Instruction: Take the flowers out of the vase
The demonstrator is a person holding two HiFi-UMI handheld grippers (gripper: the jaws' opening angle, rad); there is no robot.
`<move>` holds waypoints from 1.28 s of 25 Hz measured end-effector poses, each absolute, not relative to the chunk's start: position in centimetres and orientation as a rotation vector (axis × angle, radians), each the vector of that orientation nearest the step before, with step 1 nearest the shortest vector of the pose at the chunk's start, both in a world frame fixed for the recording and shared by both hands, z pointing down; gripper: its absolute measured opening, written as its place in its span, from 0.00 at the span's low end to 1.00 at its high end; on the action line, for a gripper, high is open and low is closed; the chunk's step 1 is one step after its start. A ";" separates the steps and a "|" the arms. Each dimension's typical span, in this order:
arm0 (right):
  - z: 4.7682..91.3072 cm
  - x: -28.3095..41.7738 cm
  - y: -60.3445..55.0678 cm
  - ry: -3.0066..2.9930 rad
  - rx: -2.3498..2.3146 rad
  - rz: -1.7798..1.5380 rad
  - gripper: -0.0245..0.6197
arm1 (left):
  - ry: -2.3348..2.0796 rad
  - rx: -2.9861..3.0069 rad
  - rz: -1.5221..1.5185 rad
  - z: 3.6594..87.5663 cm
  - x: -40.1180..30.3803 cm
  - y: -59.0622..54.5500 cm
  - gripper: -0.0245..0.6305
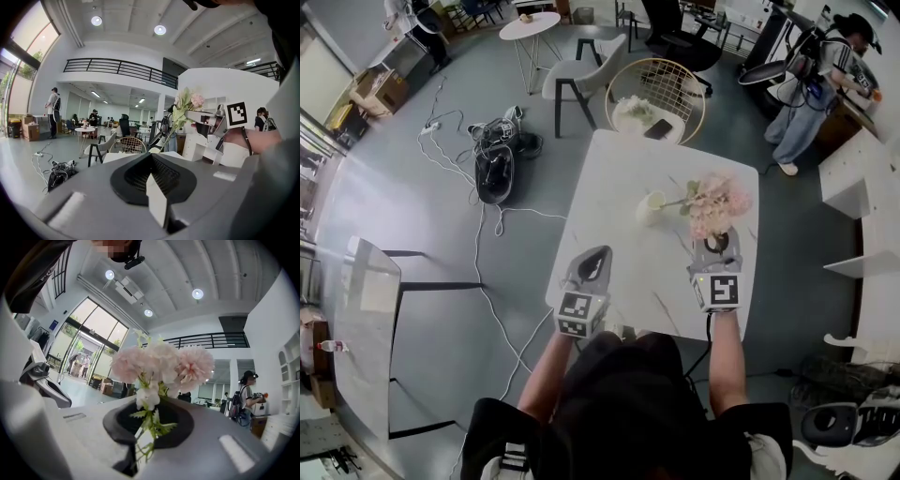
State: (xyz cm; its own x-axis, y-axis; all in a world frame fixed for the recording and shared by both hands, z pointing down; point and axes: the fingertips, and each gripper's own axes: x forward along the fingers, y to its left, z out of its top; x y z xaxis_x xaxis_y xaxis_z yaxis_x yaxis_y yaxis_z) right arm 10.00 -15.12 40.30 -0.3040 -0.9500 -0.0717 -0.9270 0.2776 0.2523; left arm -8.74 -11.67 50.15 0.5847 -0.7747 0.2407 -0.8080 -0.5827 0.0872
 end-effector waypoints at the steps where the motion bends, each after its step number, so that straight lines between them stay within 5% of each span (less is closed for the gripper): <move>1: 40.3 9.8 -15.3 -2.437 1.792 -0.378 0.09 | -1.328 2.624 0.262 50.2 -8.9 -11.8 0.05; 32: 46.4 12.2 -10.4 -2.317 1.789 -0.159 0.09 | -1.212 2.707 0.275 49.9 -6.5 -11.7 0.05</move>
State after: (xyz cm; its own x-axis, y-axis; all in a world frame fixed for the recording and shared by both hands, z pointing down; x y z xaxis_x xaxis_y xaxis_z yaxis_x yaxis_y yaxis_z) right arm 12.16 -10.43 46.40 -0.2413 -0.9653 0.0996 -0.9426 0.2576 0.2123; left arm -6.55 -11.73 49.94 0.6542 -0.7195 0.2331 -0.7496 -0.6578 0.0732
